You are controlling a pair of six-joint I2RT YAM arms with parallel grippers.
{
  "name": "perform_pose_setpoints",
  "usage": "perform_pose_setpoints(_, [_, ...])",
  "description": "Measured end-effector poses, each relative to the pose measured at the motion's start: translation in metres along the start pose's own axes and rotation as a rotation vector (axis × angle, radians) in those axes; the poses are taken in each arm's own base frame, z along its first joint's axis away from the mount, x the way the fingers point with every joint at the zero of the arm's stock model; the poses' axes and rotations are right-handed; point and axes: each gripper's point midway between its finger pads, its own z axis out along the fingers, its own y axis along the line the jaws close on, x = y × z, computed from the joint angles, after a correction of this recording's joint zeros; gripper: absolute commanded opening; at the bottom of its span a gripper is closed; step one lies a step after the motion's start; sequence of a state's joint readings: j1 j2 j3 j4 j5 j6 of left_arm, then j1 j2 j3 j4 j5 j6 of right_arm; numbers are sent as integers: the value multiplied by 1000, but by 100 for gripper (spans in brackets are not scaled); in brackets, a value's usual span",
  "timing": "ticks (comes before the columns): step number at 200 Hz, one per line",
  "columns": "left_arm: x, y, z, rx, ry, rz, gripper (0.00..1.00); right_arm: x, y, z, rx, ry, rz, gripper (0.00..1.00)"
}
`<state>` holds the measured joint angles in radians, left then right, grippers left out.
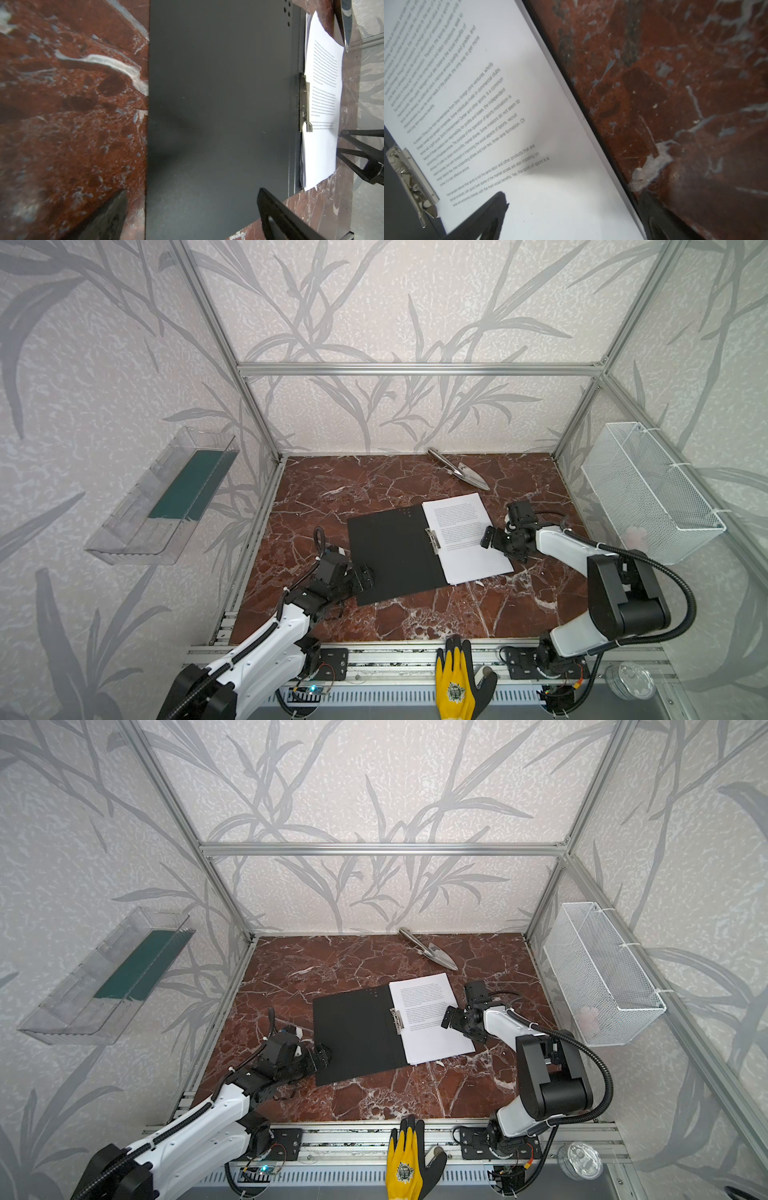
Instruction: Put the files into the folder
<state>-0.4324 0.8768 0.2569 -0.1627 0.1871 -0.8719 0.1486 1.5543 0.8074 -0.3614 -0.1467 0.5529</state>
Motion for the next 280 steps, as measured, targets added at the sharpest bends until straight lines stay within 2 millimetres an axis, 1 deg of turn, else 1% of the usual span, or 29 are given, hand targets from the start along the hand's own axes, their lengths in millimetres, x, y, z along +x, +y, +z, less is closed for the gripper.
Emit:
perform_pose_setpoints(38, [-3, -9, 6, 39, 1, -19, 99, -3, 4, 0, -30, -4, 5, 99])
perform_pose_setpoints(95, [-21, -20, 22, 76, -49, -22, 99, -18, 2, 4, -43, -52, 14, 95])
perform_pose_setpoints(126, [-27, -27, 25, 115, -65, -29, 99, -26, 1, 6, -42, -79, 13, 95])
perform_pose_setpoints(145, [-26, -30, 22, 127, -58, -27, 99, -29, 2, 7, -46, -89, 9, 94])
perform_pose_setpoints(189, [-6, -29, 9, 127, 34, -37, 99, -33, 6, 8, -67, -102, -2, 94])
perform_pose_setpoints(217, [1, -32, 0, 137, 67, -46, 99, -35, 9, 9, -80, -108, -7, 94])
perform_pose_setpoints(242, [-1, -40, -9, 145, 77, -46, 99, -37, 10, 10, -86, -116, -9, 94])
perform_pose_setpoints(280, [-12, -61, -23, 175, 59, -24, 99, -43, 9, 11, -91, -136, -6, 94])
